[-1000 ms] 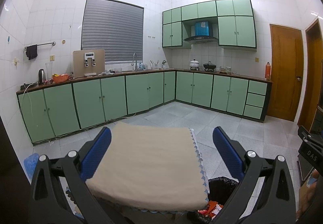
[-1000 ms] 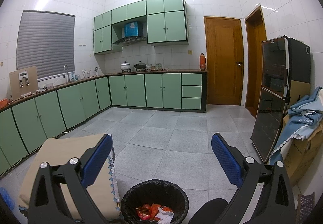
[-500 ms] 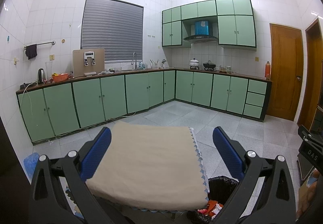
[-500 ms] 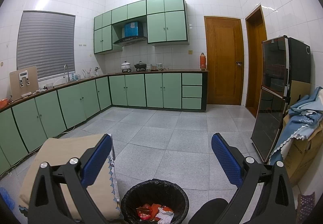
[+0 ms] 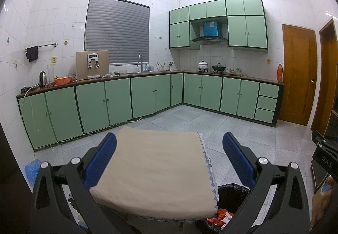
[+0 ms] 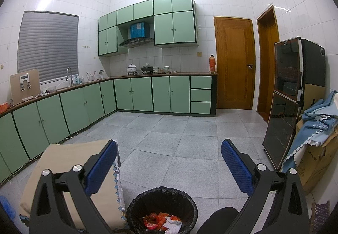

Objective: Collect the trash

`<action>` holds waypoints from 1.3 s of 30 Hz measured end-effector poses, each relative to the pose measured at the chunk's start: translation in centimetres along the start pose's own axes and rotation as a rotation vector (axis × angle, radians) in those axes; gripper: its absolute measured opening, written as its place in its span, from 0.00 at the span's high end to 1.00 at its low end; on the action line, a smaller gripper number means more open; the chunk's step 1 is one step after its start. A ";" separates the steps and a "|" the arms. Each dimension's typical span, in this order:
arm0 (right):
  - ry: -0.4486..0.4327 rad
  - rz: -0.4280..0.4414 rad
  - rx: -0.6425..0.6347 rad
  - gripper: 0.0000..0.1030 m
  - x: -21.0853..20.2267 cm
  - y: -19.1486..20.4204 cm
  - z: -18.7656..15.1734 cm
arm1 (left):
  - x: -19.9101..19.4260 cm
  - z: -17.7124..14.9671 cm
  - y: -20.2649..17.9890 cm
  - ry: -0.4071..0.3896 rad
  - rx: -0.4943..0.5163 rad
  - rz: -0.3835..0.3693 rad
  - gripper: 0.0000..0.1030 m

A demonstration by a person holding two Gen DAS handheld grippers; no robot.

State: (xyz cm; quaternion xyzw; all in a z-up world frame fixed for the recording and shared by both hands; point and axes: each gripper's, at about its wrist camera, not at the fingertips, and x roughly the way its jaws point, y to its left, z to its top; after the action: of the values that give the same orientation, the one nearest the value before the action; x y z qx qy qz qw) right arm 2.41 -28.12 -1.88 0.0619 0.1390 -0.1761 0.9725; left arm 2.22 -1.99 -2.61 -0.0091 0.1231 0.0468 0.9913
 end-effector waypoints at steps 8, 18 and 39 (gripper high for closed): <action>-0.005 0.001 -0.003 0.06 0.0 0.1 0.1 | 0.0 0.0 0.2 -0.001 0.000 -0.001 0.05; -0.007 0.004 -0.007 0.06 0.0 0.1 0.3 | 0.1 0.0 0.2 0.000 -0.001 -0.003 0.05; -0.007 0.003 -0.008 0.06 0.0 0.1 0.5 | 0.3 -0.1 0.6 0.008 0.005 -0.004 0.05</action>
State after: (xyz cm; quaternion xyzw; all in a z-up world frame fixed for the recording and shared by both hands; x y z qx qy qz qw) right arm 2.52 -28.13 -1.42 0.0574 0.1362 -0.1741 0.9736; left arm 2.41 -1.39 -2.74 -0.0070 0.1272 0.0447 0.9908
